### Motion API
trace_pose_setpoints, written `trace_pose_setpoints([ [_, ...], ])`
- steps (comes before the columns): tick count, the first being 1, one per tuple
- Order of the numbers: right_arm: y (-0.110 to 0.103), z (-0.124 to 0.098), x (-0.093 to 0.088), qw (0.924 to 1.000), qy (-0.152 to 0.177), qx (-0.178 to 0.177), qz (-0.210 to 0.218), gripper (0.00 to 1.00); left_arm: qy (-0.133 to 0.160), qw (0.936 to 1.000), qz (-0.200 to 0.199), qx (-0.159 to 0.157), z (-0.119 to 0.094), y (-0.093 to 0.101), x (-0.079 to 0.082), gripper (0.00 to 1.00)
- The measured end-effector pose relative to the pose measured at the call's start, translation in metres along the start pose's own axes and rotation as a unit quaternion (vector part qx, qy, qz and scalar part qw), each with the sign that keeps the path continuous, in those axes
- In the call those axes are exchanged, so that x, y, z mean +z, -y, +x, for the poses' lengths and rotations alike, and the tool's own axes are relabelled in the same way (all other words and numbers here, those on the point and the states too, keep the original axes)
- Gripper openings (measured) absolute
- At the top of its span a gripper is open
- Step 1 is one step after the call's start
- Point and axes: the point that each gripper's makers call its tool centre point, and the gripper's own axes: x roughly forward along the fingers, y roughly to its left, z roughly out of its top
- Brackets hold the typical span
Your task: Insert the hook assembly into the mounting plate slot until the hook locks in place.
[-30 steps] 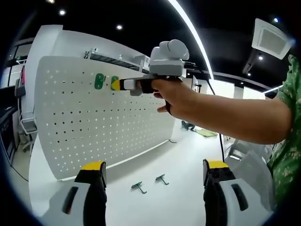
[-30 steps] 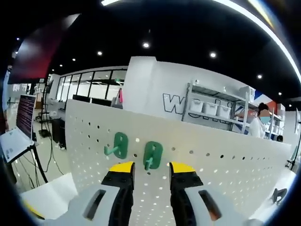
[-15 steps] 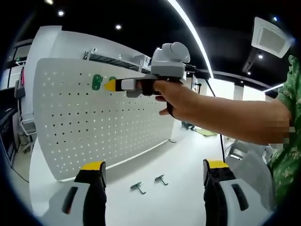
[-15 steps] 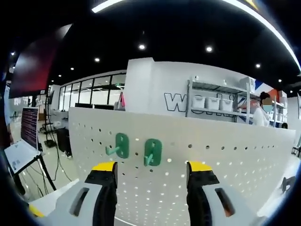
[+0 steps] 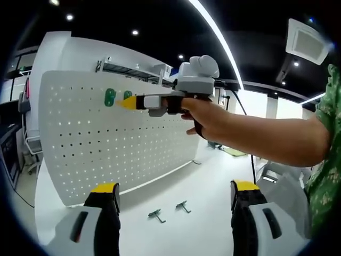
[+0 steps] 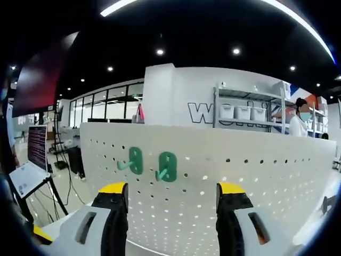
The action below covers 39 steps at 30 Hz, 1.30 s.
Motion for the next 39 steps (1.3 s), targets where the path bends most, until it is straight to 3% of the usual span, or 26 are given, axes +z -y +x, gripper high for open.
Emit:
trace_pose_setpoints([
  [20, 0.008, -0.028, 0.006, 0.9997, 0.012, 0.019, -0.005, 0.68, 0.022, 0.9995, 0.007, 0.022, -0.001, 0.012, 0.021, 0.88],
  [39, 0.023, -0.079, -0.019, 0.9986, 0.004, 0.052, 0.002, 0.67, 0.028, 0.9988, 0.01, 0.037, 0.005, 0.033, 0.029, 0.88],
])
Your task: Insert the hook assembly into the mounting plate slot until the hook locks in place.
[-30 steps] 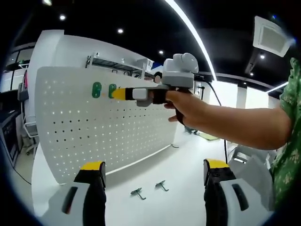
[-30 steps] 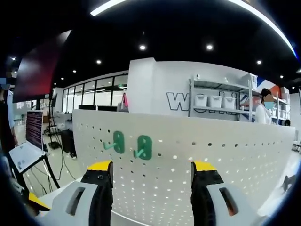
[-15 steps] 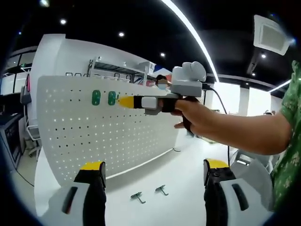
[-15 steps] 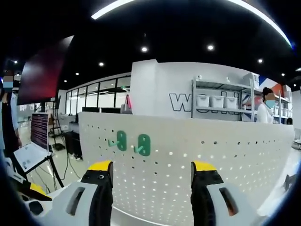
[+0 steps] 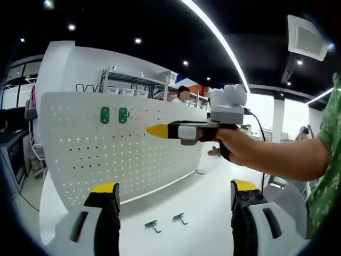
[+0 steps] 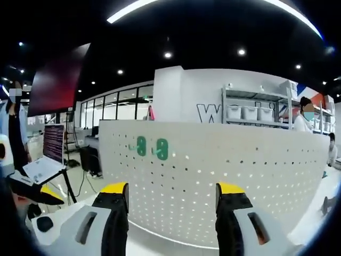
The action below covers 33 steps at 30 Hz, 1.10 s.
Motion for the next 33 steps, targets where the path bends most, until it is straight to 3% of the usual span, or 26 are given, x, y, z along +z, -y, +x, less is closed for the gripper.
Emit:
trace_pose_setpoints([
  [33, 0.017, -0.086, -0.056, 0.9986, -0.034, 0.037, -0.012, 0.66, -0.008, 0.9997, -0.001, 0.023, 0.017, 0.04, -0.01, 0.88],
])
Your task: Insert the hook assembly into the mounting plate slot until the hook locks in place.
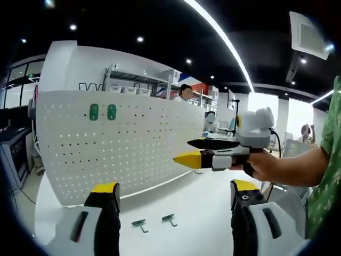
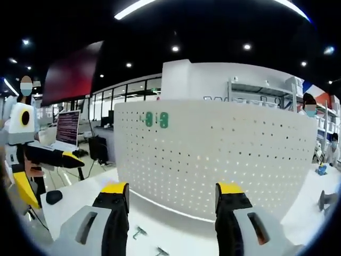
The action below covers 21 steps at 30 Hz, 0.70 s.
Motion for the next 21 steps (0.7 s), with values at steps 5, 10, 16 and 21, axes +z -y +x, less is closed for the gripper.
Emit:
trace_pose_setpoints([
  [5, 0.002, -0.011, -0.009, 0.9999, -0.004, 0.009, -0.003, 0.66, -0.003, 1.0, -0.004, 0.009, 0.001, 0.004, -0.006, 0.88],
  [10, 0.004, -0.02, -0.02, 0.9998, -0.011, 0.018, -0.004, 0.66, -0.005, 0.9997, -0.01, 0.021, 0.0, 0.004, -0.011, 0.88],
  [16, 0.001, -0.032, -0.036, 0.9991, -0.022, 0.033, -0.012, 0.66, -0.005, 0.9993, -0.012, 0.034, 0.002, 0.004, -0.019, 0.88],
  [21, 0.005, -0.034, -0.049, 0.9988, -0.032, 0.035, -0.014, 0.65, -0.008, 0.999, -0.019, 0.04, 0.003, 0.001, -0.024, 0.87],
])
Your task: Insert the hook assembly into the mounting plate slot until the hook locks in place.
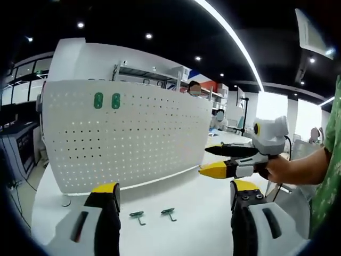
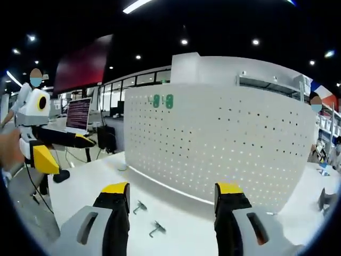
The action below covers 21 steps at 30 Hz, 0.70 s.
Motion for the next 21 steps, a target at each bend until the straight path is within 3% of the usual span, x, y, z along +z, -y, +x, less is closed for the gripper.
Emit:
trace_pose_setpoints([
  [10, -0.001, 0.004, -0.016, 0.9999, -0.013, 0.007, -0.007, 0.61, 0.0, 1.0, 0.005, -0.001, 0.003, -0.002, 0.002, 0.87],
  [16, 0.0, 0.002, -0.019, 0.9999, -0.014, 0.003, -0.005, 0.61, -0.021, 0.9995, 0.016, -0.016, 0.013, -0.001, -0.007, 0.86],
  [21, 0.005, 0.001, -0.023, 0.9998, -0.018, -0.003, -0.002, 0.6, -0.041, 0.9979, 0.034, -0.038, 0.027, 0.001, -0.017, 0.78],
])
